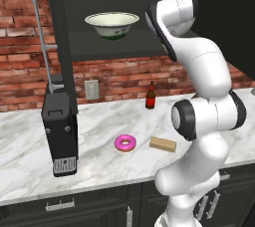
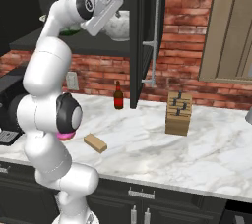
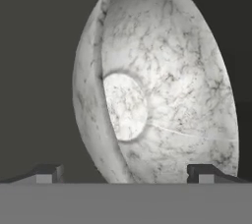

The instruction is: Pick both bowls and place them on the counter. Then place the cream cheese stick in one bowl and place the donut in the other bowl.

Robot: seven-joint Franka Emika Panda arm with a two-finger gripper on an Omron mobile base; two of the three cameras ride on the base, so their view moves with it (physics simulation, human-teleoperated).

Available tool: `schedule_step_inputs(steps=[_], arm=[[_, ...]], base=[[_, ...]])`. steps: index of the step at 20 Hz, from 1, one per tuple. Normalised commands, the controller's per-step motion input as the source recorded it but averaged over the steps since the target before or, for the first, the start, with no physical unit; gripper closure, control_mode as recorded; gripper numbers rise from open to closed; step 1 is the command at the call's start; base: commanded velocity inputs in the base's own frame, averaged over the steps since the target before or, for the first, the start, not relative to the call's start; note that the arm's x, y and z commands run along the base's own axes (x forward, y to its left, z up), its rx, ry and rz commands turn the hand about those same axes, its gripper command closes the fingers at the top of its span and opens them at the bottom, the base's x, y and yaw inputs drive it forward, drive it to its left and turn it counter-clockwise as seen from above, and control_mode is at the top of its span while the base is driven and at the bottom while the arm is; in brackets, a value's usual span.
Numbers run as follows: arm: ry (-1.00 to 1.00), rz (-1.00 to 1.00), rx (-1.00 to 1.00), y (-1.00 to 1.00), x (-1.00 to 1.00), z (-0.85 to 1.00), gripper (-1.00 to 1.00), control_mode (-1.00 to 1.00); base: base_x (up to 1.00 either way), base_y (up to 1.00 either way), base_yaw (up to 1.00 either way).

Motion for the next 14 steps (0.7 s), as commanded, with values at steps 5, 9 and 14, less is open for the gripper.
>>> schedule_step_inputs(steps=[5,9,14], arm=[[0.04,0.10,-0.01,0.00,0.31,0.02,-1.00,-1.00],[0.06,0.05,-0.05,0.03,0.01,-0.10,-1.00,-1.00],[0.06,0.06,-0.05,0.00,-0.03,-0.30,-1.00,-1.00]], base=[[0.00,0.00,0.00],[0.00,0.00,0.00],[0.00,0.00,0.00]])
